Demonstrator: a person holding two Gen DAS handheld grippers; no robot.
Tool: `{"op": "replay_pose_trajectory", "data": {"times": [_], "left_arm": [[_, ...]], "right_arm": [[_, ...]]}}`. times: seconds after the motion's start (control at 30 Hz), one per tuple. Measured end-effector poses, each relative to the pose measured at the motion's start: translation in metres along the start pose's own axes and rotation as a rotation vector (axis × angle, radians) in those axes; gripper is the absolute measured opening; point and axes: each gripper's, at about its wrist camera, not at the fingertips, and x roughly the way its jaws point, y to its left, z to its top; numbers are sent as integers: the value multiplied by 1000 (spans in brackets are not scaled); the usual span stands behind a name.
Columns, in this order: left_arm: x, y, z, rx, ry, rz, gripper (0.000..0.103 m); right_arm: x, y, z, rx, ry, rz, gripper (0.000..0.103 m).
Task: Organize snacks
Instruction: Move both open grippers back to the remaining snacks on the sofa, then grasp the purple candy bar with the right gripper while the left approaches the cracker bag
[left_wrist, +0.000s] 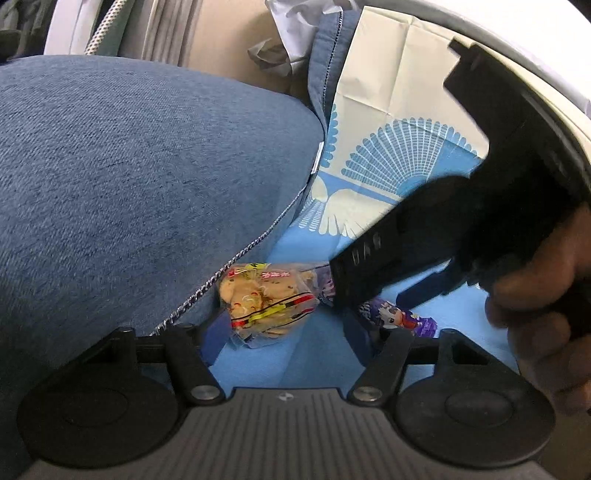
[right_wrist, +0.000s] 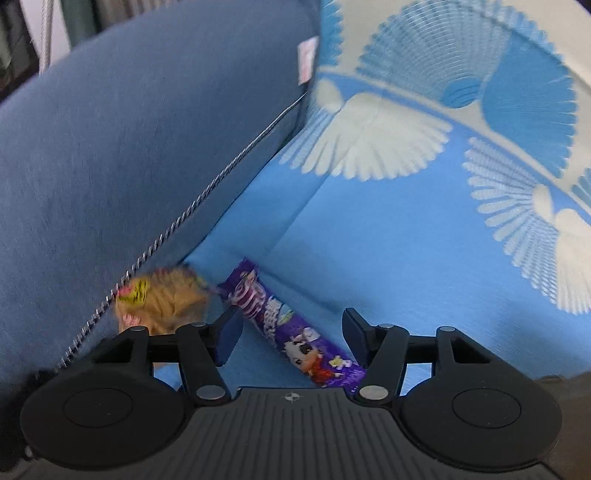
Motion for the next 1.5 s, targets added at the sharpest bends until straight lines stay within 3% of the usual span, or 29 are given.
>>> {"op": "replay_pose_trajectory", "data": {"times": [0.03,0.07,0.2,0.23,0.5,0.77,0.9,1.0,1.2,1.27,1.33,1.43,1.5], "left_arm": [[1,1,0,-1,0,3,63],[2,3,1,-3,-1,7,53],[2,10,2,-16,-6,5,35],[1,9,3,-10,-11,5,34],[-18,14,1,18,0,-53,21],[-58,19,-4,85,37,-132,9],[-92,27,-9,92,71,-195,1],[-123,34,-9,98,75,-242,1],[-151,57,-9,44,187,-331,1],[-155,63,-10,45,212,-362,1],[-156,66,-10,34,209,-359,9],[-148,58,-11,48,193,-300,29],[-143,47,-11,90,152,-231,69]], "right_arm": [[4,0,-1,-6,13,-3,60],[8,-1,-1,-1,23,3,58],[7,-7,-7,12,19,15,24],[5,-8,-10,19,19,19,22],[-65,-23,-45,144,-72,-7,22],[-182,12,-126,131,-214,-14,22],[-221,30,-170,151,-264,15,22],[-232,41,-201,180,-279,57,22],[-210,55,-245,261,-271,93,22],[-193,59,-251,268,-224,81,22],[-184,59,-251,288,-210,86,22],[-176,56,-248,306,-214,71,22],[-169,53,-251,326,-200,66,22]]}}
